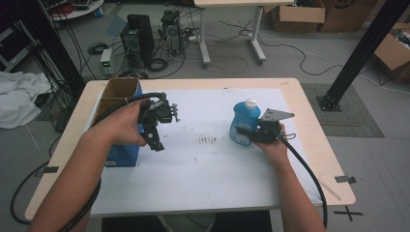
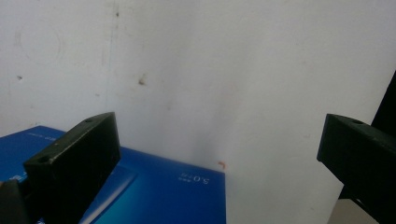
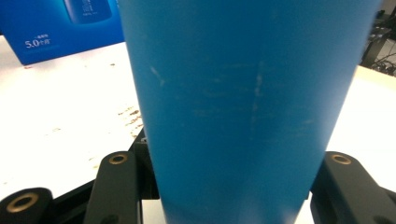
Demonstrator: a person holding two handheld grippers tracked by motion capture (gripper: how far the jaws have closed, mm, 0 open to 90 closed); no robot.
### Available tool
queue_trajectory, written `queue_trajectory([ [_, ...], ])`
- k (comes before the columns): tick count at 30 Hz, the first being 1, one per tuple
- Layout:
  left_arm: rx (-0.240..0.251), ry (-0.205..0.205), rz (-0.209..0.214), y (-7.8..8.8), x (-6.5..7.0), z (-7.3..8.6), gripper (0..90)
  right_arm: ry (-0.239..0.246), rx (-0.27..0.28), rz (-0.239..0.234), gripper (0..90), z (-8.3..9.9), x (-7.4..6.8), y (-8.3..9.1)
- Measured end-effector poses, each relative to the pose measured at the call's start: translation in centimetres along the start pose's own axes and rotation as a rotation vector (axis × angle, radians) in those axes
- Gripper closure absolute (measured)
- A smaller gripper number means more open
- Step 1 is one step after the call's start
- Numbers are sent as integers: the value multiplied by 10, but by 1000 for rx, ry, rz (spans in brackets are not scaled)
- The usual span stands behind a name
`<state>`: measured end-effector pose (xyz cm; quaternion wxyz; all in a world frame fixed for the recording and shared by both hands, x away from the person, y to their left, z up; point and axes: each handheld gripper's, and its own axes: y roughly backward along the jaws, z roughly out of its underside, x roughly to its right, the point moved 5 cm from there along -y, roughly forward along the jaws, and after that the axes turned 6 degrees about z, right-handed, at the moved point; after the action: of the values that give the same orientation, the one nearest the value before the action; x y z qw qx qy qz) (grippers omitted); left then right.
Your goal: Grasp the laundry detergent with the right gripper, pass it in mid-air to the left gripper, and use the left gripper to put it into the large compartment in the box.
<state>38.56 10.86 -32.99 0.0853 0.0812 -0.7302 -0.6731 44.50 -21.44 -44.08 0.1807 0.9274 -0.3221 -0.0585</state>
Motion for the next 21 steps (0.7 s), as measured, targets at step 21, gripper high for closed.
queue_trajectory([
  [21,12,-81,9,20,16,-28,1,135,37,-207,463,-36,-76,47],
])
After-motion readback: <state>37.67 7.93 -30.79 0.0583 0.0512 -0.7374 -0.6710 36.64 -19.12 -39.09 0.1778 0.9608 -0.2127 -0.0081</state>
